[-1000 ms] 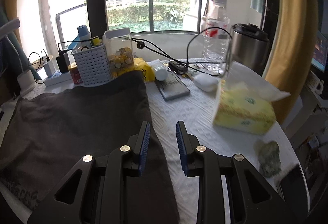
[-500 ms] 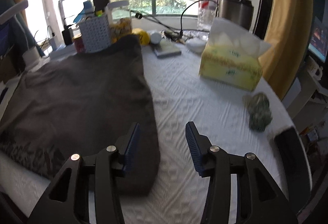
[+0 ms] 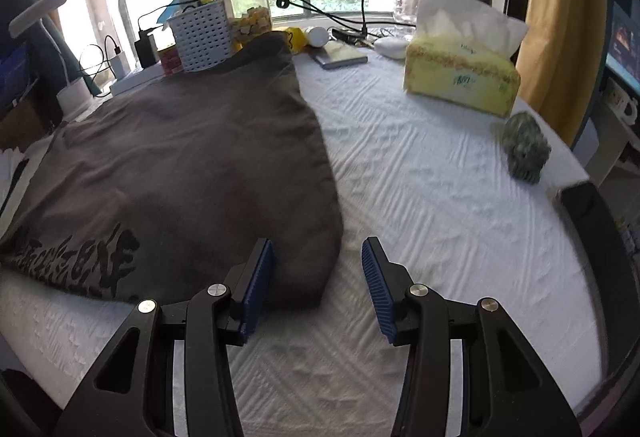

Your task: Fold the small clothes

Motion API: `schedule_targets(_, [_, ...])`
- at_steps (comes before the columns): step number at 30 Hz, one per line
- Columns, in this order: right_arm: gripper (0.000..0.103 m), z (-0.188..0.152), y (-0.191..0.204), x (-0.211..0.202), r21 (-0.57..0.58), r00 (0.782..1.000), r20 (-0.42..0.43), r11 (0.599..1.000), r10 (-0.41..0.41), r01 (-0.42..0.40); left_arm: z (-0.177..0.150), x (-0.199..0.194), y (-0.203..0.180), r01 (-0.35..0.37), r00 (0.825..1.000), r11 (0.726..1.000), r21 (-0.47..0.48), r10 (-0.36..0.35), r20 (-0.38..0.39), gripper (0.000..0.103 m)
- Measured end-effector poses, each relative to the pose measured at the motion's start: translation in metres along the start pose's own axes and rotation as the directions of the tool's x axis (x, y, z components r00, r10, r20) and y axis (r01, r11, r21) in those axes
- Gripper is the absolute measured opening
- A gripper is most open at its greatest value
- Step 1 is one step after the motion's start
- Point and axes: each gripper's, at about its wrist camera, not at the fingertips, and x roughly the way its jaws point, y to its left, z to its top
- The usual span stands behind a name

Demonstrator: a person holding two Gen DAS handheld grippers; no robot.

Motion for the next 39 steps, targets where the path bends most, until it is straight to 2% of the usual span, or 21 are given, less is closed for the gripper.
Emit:
schedule_targets(1, [0.049, -0.002, 0.001, -0.001, 0.008, 1.000, 0.006, 1.000, 0.003, -0.003, -0.003, 0.002, 0.001, -0.014, 1.000, 1.000, 0.002, 0.014, -0.009, 0.052])
schedule_targets(5, [0.049, -0.003, 0.006, -0.001, 0.006, 1.000, 0.017, 1.000, -0.010, 0.010, -0.008, 0.000, 0.003, -0.003, 0.999, 1.000, 0.004, 0.003, 0.036, 0.052])
schedule_targets(8, [0.049, -0.005, 0.017, 0.000, -0.027, 1.000, 0.014, 0.999, -0.019, 0.019, -0.011, 0.004, -0.003, -0.025, 0.998, 0.997, 0.070, 0.021, 0.059, 0.050])
schedule_targets(9, [0.049, -0.006, 0.022, 0.000, -0.055, 0.999, 0.014, 0.998, -0.041, 0.042, -0.011, 0.004, -0.005, -0.028, 0.998, 0.996, 0.085, 0.023, 0.064, 0.031])
schedule_targets(10, [0.041, -0.005, 0.024, 0.001, -0.062, 0.999, 0.014, 0.997, -0.041, 0.041, -0.011, 0.005, -0.004, -0.017, 0.998, 0.996, 0.091, 0.012, 0.056, 0.004])
schedule_targets(11, [0.031, -0.006, 0.025, 0.000, -0.060, 1.000, 0.012, 0.998, -0.025, 0.025, -0.010, 0.006, -0.003, 0.012, 0.999, 0.997, 0.083, -0.015, 0.040, 0.004])
schedule_targets(14, [0.015, -0.005, 0.026, 0.001, -0.067, 1.000, 0.006, 0.998, 0.006, -0.006, -0.011, 0.004, -0.001, 0.011, 0.999, 0.997, 0.081, -0.014, 0.043, 0.004])
schedule_targets(16, [0.011, -0.005, 0.025, -0.002, -0.066, 1.000, 0.002, 0.998, 0.003, -0.003, -0.011, 0.001, -0.001, 0.011, 0.999, 0.997, 0.083, -0.015, 0.044, 0.004])
schedule_targets(30, [0.010, -0.011, 0.036, -0.048, -0.116, 0.999, 0.049, 0.993, -0.020, 0.025, -0.004, -0.028, 0.001, -0.003, 0.995, 0.990, 0.142, -0.011, 0.100, 0.004])
schedule_targets(39, [0.010, -0.035, 0.033, -0.060, -0.118, 0.999, 0.023, 0.992, -0.043, 0.046, -0.024, -0.026, 0.004, 0.010, 0.999, 0.987, 0.158, -0.016, 0.037, 0.004])
